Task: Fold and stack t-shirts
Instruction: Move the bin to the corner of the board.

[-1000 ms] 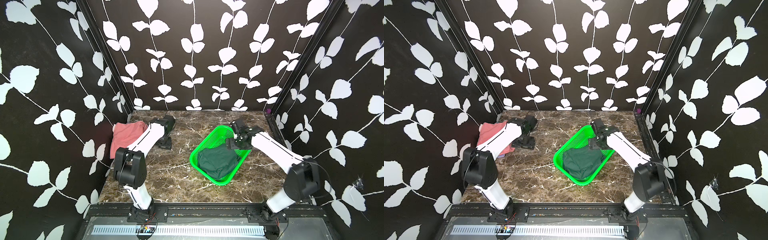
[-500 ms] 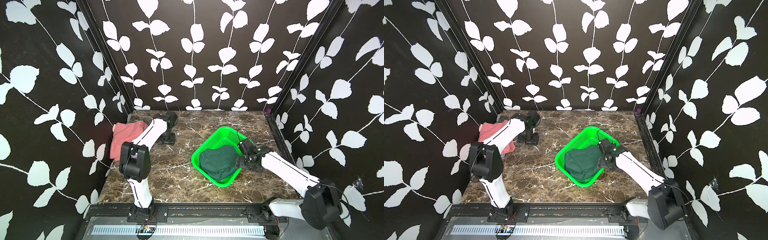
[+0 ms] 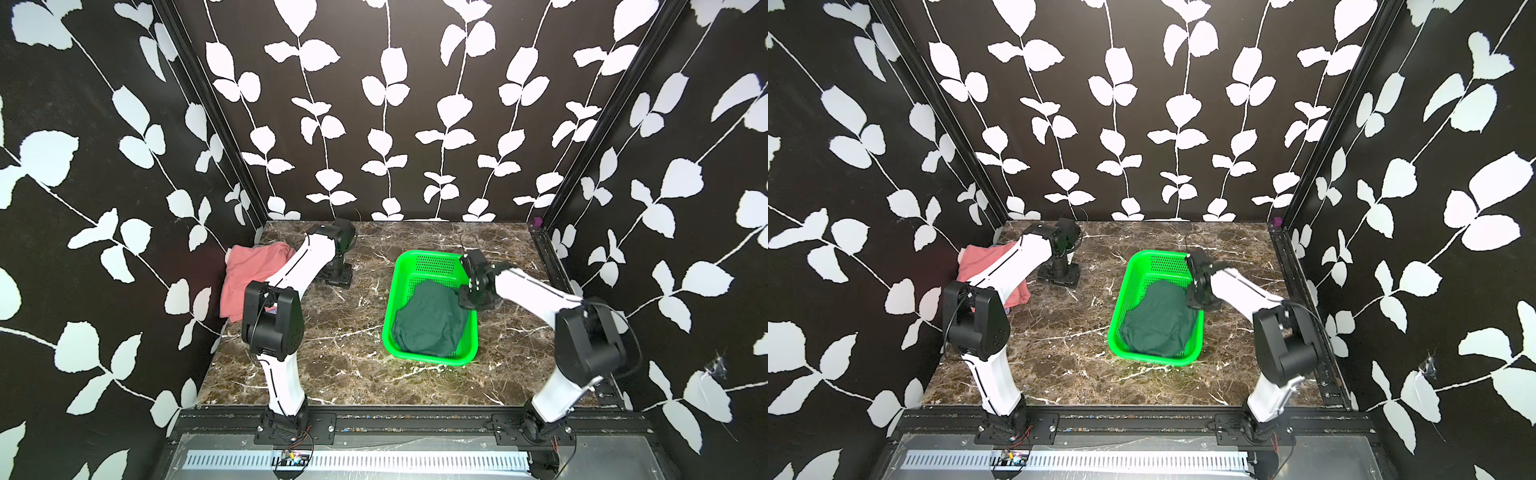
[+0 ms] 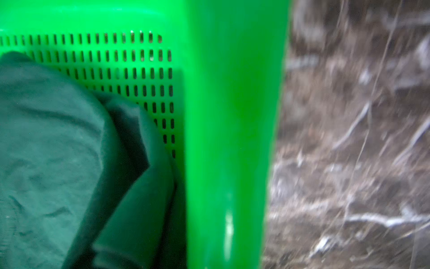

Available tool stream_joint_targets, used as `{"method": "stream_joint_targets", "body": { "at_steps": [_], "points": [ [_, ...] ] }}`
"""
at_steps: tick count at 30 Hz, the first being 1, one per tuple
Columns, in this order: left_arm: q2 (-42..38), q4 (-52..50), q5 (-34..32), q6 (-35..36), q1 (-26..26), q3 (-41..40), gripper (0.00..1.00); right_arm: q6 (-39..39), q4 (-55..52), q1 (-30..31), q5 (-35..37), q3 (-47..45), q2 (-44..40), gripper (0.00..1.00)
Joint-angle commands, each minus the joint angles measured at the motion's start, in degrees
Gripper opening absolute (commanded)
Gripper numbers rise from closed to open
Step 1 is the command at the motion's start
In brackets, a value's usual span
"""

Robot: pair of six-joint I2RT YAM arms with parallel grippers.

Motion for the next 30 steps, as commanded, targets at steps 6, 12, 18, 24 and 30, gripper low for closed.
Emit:
{"method": "stream_joint_targets", "body": {
  "at_steps": [6, 12, 18, 24, 30],
  "points": [
    [-2.5, 0.0, 2.5, -0.9, -0.1, -3.0, 0.70, -15.8, -4.6, -12.8, 21.0, 17.4, 10.4, 0.00],
    [-8.2, 5.0, 8.3, -0.4, 0.0, -7.7, 0.76, -23.7, -1.3, -14.1, 31.8, 24.4, 13.3, 0.91],
    [-13.8, 11.1, 8.1, -3.2, -0.1, -13.2, 0.85, -21.2, 7.1, -8.7, 20.1, 15.2, -0.8, 0.99],
    [-12.0, 13.5, 11.5, -5.9, 0.0, -14.2, 0.85, -12.6, 3.0, -0.4, 7.2, 15.2, -1.1, 0.99],
    [-8.6, 12.4, 14.3, -7.9, 0.0, -10.3, 0.83, -9.8, 5.3, 2.9, -5.4, 15.1, 6.7, 0.99]
  ]
}}
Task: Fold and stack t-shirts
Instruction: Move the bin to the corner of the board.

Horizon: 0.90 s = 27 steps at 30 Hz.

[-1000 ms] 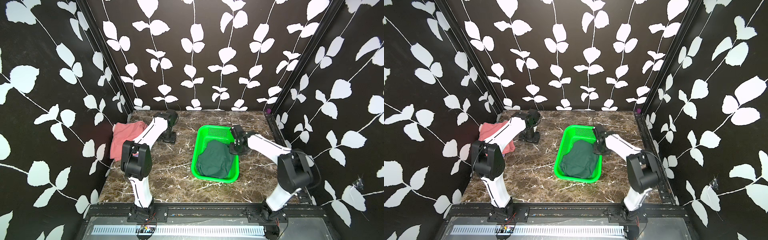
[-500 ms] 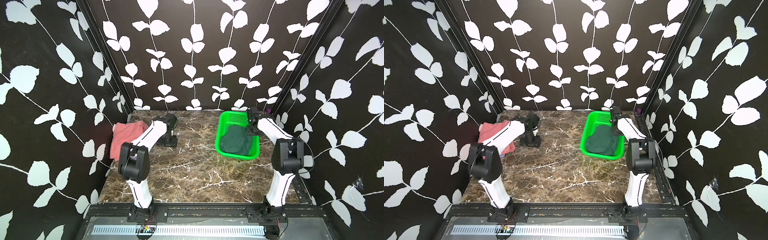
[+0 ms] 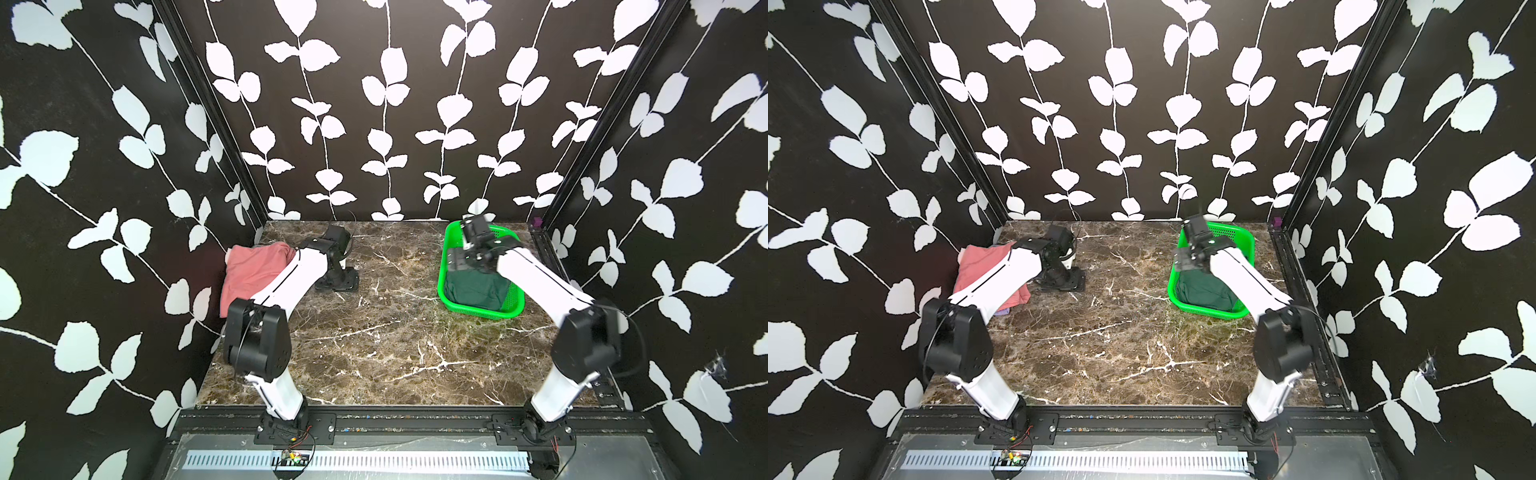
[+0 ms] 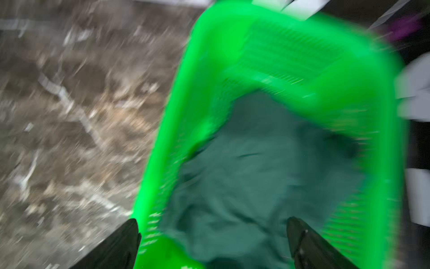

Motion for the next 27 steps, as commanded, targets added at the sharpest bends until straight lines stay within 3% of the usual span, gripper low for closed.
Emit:
{"method": "stream_joint_targets", "body": {
  "at_steps": [1, 5, 7, 11, 12, 15, 27],
  "points": [
    [0.3, 0.2, 1.9, -1.8, 0.0, 2.0, 0.83, 3.0, 2.0, 0.2, -12.7, -1.1, 5.7, 0.99],
    [0.6, 0.5, 1.6, -2.2, 0.0, 2.0, 0.83, 2.7, 0.6, 0.9, -18.2, 1.3, 14.4, 0.90],
    [0.6, 0.3, 1.5, -2.5, 0.0, 2.1, 0.83, 2.2, -0.9, 1.2, -17.4, 2.3, 17.3, 0.79],
    [-0.3, -0.1, 0.7, -2.8, 0.0, 1.5, 0.83, 0.4, -3.2, 1.0, -11.1, 3.1, 19.0, 0.06],
    [-0.6, 0.0, 0.3, -2.8, 0.0, 1.2, 0.83, -0.7, -4.3, 0.9, -8.1, 3.6, 19.4, 0.00],
    [-1.3, 0.1, -0.6, -2.5, 0.0, 0.6, 0.83, -3.2, -8.3, -0.5, -1.1, 6.2, 20.9, 0.00],
    [0.4, 0.0, 0.3, -2.4, 0.0, 1.6, 0.82, -14.2, -8.1, -10.8, 10.4, 6.1, 19.0, 0.00]
  ]
}}
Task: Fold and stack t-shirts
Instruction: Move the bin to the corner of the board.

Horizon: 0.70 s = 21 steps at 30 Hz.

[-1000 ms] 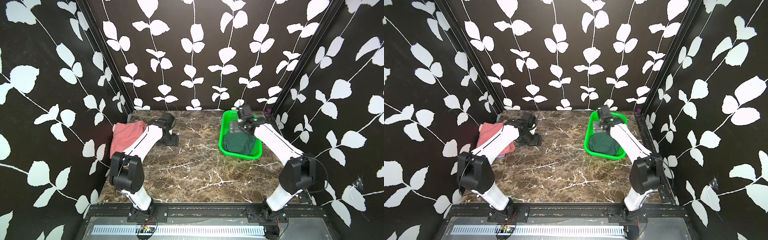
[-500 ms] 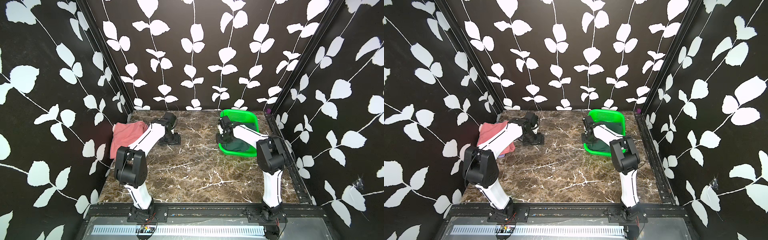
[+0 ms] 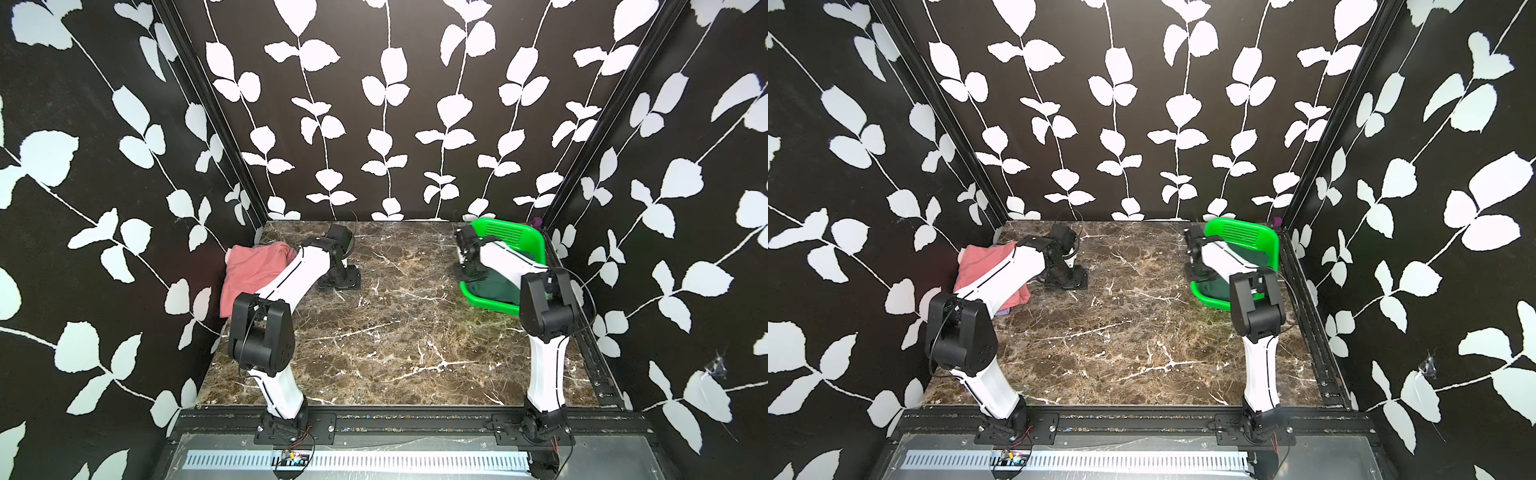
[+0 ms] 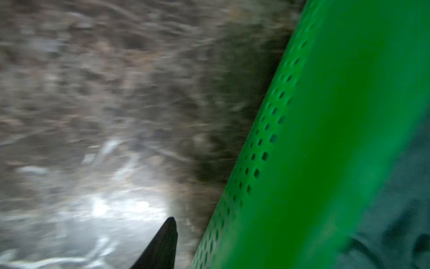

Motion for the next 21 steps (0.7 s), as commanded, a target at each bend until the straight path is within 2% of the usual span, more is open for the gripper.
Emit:
{"method": "stream_joint_targets", "body": {
  "at_steps": [1, 9, 15, 16, 17, 18, 19, 21],
  "points": [
    [-0.7, -0.4, 0.3, -0.2, 0.0, 0.9, 0.82, -5.8, 0.0, -3.6, 9.2, -2.2, 0.6, 0.00],
    [-0.6, -1.3, 1.0, 0.6, 0.0, 1.5, 0.82, -20.7, 8.5, -8.9, 22.3, 0.8, 5.4, 0.00],
    [-3.4, -1.1, 0.7, 0.9, 0.0, -0.5, 0.82, -23.8, 7.9, -16.1, 18.3, 5.7, 5.6, 0.00],
    [-3.8, -0.7, 0.6, 0.9, 0.0, -1.0, 0.83, -22.8, 6.4, -16.9, 16.8, 6.8, 5.4, 0.24],
    [-4.1, -0.4, 0.5, 0.9, -0.1, -1.6, 0.83, -21.9, 5.3, -17.5, 14.2, 7.5, 4.6, 0.67],
    [-4.2, -0.3, 0.6, 0.8, 0.0, -2.0, 0.84, -20.7, 4.9, -17.7, 12.6, 7.4, 3.4, 0.94],
    [-4.1, -0.2, 0.7, 0.7, 0.0, -2.2, 0.84, -20.2, 5.4, -17.7, 10.7, 6.8, 1.9, 0.99],
    [-3.9, -0.1, 1.0, 0.4, 0.0, -2.3, 0.84, -18.3, 5.0, -17.3, 7.8, 5.9, -1.1, 0.99]
  ]
}}
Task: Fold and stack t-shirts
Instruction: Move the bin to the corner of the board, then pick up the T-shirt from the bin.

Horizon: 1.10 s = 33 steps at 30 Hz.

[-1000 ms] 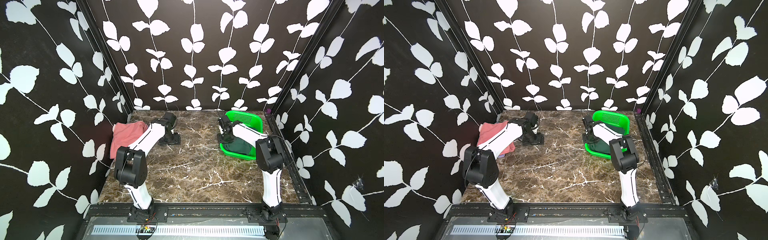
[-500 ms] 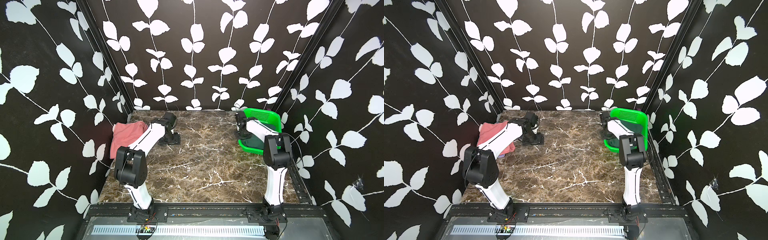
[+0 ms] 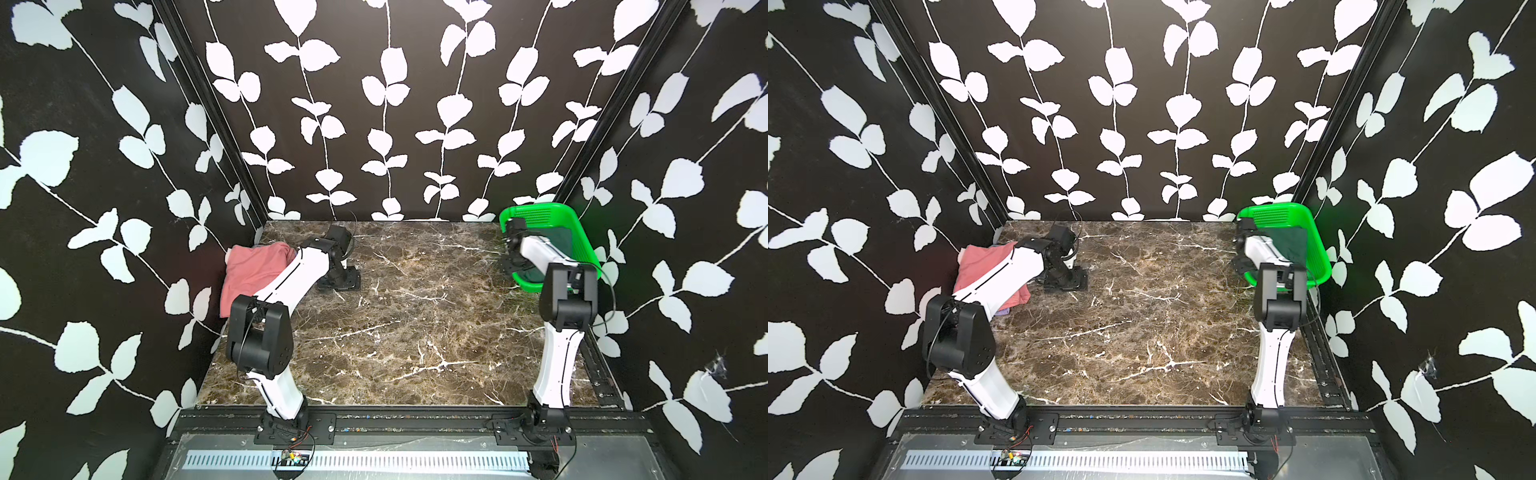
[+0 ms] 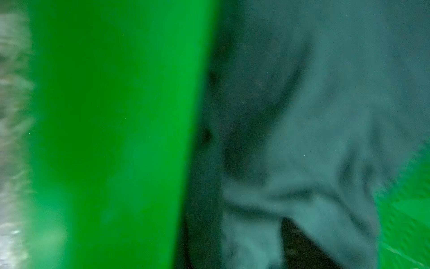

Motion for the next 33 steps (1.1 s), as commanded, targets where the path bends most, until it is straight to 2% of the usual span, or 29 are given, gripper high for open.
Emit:
{"method": "stream_joint_targets", "body": {
  "at_steps": [1, 3, 5, 8, 11, 14, 17, 20, 30, 31, 32, 33],
  "points": [
    [-2.3, -0.1, 0.5, -0.2, 0.0, -0.8, 0.84, 3.7, -1.1, 0.9, -5.6, 0.7, -5.8, 0.99],
    [-2.0, 0.4, 0.3, -0.8, -0.1, -0.9, 0.82, 7.3, -2.1, 1.0, -8.2, -0.1, -9.5, 0.99],
    [-1.7, 0.9, 0.2, -1.2, 0.0, -0.8, 0.81, 10.0, -1.9, 1.2, -13.8, -1.8, -13.5, 0.99],
    [-1.0, 1.7, 0.9, -1.8, 0.0, -0.5, 0.81, 13.4, 0.1, 1.7, -17.2, -5.1, -19.4, 0.99],
    [0.1, 2.3, 2.2, -2.3, 0.0, 0.0, 0.81, 12.6, 2.5, 1.4, -12.9, -7.5, -21.4, 0.99],
    [1.1, 2.4, 3.6, -2.4, 0.0, 0.7, 0.81, 9.6, 3.3, -0.7, -7.8, -6.3, -17.0, 0.99],
    [1.6, 1.7, 3.8, -1.9, 0.0, 1.5, 0.78, 8.6, 2.9, -3.7, -5.9, -2.5, -10.5, 0.98],
    [1.0, 0.6, 3.3, -1.2, -0.1, 2.0, 0.74, 9.0, 3.3, -6.3, -8.0, 0.5, -5.5, 0.96],
    [-2.3, -1.6, -0.3, -1.0, 0.0, -0.1, 0.74, 11.3, -1.1, -9.5, -12.4, 9.8, 7.3, 0.94],
    [-2.3, -1.6, -0.3, -1.3, 0.0, 0.0, 0.74, 11.2, -1.3, -9.5, -12.8, 10.0, 8.2, 0.82],
    [-2.2, -1.6, -0.2, -1.5, 0.0, 0.2, 0.74, 11.0, -4.0, -9.6, -12.5, 12.1, 9.4, 0.65],
    [-2.2, -1.5, 0.0, -1.8, -0.1, 0.3, 0.74, 11.4, -4.6, -9.6, -11.8, 13.1, 10.3, 0.42]
  ]
}}
